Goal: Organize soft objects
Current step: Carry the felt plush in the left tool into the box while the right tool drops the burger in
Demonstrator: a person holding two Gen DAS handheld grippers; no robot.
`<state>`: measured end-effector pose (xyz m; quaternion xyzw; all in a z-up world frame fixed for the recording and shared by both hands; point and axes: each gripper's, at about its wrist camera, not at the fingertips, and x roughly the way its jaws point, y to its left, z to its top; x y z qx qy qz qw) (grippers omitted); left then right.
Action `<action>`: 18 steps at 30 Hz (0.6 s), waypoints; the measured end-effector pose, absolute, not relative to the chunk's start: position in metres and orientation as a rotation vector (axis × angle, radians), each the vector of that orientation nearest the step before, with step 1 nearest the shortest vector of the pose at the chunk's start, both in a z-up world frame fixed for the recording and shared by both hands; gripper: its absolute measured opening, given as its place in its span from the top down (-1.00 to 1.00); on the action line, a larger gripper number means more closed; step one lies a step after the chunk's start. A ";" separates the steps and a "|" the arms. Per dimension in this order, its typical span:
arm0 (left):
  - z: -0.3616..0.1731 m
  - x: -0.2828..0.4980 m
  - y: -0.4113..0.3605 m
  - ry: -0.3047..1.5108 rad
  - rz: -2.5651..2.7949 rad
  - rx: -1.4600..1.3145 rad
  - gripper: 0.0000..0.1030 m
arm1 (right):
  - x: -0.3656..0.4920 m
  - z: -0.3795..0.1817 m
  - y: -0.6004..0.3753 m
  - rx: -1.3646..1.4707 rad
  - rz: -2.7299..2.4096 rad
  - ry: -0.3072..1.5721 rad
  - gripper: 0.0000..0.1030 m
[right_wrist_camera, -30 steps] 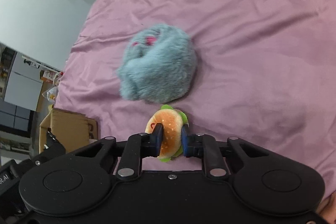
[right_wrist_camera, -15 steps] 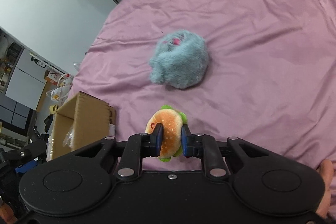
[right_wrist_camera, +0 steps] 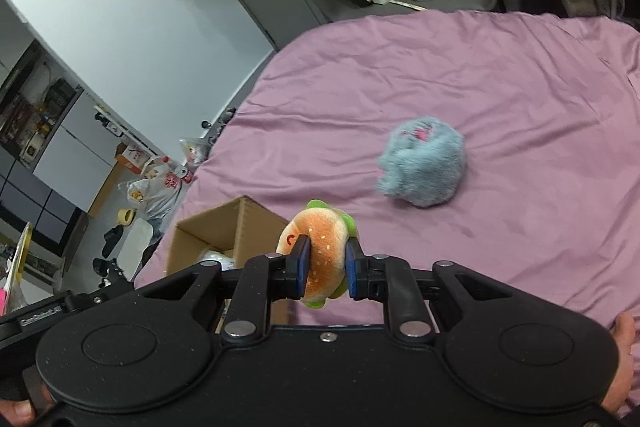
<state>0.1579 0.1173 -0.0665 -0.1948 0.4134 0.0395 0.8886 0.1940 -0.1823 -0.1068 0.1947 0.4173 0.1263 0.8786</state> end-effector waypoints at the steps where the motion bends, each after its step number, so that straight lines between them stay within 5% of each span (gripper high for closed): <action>1: -0.067 0.157 0.122 0.857 0.086 -0.409 0.15 | 0.193 -0.104 -0.178 0.400 0.269 0.866 0.64; 18: -0.104 0.158 0.167 0.900 0.107 -0.459 0.14 | 0.185 -0.093 -0.107 0.335 0.342 0.873 0.64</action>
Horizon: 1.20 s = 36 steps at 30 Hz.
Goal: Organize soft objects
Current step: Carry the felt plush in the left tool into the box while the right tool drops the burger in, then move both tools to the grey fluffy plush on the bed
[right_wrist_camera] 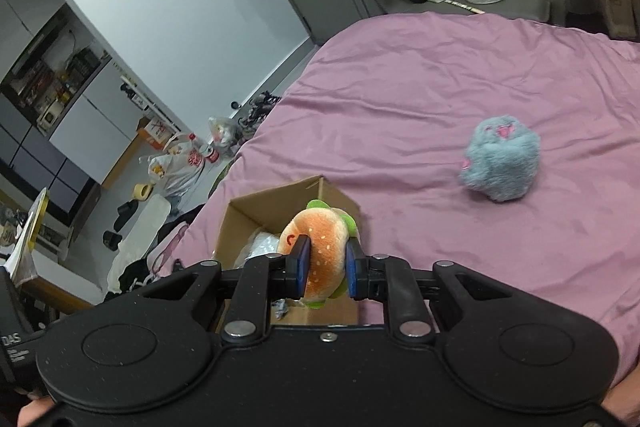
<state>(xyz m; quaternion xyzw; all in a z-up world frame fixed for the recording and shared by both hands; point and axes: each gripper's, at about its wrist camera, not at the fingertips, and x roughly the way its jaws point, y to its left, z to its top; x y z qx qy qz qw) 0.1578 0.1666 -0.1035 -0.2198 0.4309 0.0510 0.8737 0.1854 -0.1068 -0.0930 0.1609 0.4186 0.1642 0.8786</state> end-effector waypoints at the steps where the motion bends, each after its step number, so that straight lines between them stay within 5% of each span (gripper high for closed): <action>1: -0.107 0.159 0.168 0.905 0.106 -0.461 0.14 | 0.186 -0.094 -0.102 0.332 0.346 0.876 0.64; 9: -0.129 0.168 0.177 0.957 0.097 -0.472 0.14 | 0.191 -0.107 -0.068 0.310 0.386 0.911 0.63; 18: -0.142 0.174 0.180 1.025 0.083 -0.454 -0.23 | 0.192 -0.126 -0.038 0.288 0.433 0.969 0.61; 24: -0.130 0.174 0.177 0.996 0.116 -0.425 -0.38 | 0.193 -0.137 -0.034 0.273 0.447 1.029 0.33; 36: -0.113 0.174 0.157 0.975 0.133 -0.394 -0.40 | 0.193 -0.110 -0.081 0.258 0.406 0.960 0.08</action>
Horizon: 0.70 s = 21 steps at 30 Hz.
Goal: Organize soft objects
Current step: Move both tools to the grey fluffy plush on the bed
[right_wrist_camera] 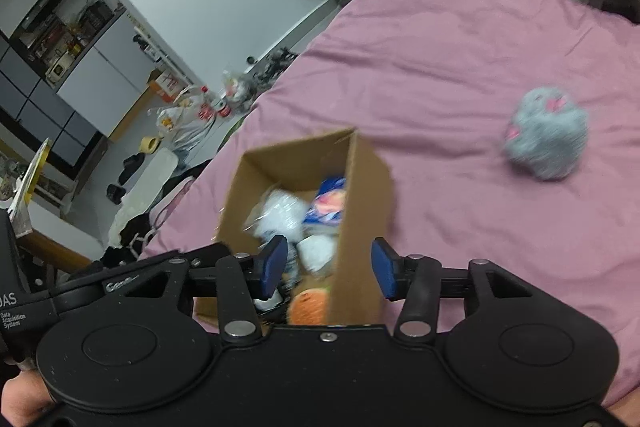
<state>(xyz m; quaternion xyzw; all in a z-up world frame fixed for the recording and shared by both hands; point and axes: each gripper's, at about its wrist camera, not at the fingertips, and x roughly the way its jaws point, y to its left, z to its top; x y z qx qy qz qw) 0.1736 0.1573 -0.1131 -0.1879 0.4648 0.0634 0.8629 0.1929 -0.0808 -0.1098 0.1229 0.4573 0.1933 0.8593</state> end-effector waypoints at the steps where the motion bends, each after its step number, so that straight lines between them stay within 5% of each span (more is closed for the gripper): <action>1: -0.111 0.174 0.154 0.973 0.132 -0.391 -0.40 | 0.195 -0.108 -0.087 0.255 0.396 0.955 0.07; 21: -0.080 0.198 0.067 0.924 0.125 -0.319 -0.40 | 0.242 -0.072 -0.223 0.376 0.266 0.861 -0.24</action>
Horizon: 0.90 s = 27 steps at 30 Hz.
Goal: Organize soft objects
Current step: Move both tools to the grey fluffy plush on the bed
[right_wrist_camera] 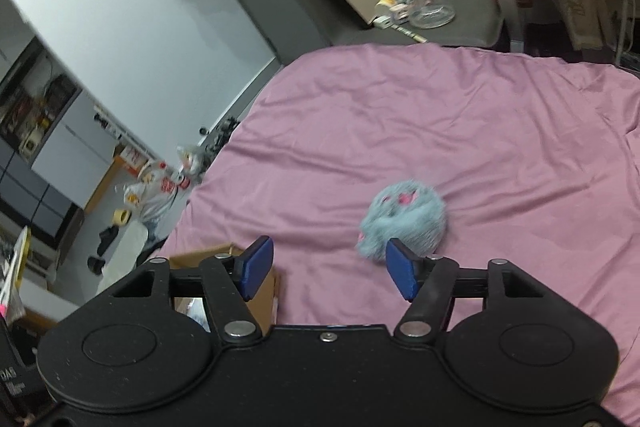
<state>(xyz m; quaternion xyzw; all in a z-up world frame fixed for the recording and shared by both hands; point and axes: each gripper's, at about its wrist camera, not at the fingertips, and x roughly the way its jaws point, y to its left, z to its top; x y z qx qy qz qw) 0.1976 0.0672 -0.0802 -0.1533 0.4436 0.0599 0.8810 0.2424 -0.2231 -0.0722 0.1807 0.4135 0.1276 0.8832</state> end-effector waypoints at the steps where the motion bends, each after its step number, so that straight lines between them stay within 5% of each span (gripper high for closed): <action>1: -0.079 0.200 0.062 0.922 0.123 -0.316 -0.40 | 0.246 -0.073 -0.228 0.387 0.260 0.856 -0.25; 27: -0.118 0.280 -0.043 0.936 0.096 -0.228 -0.40 | 0.293 -0.162 -0.304 0.663 0.221 0.907 -0.25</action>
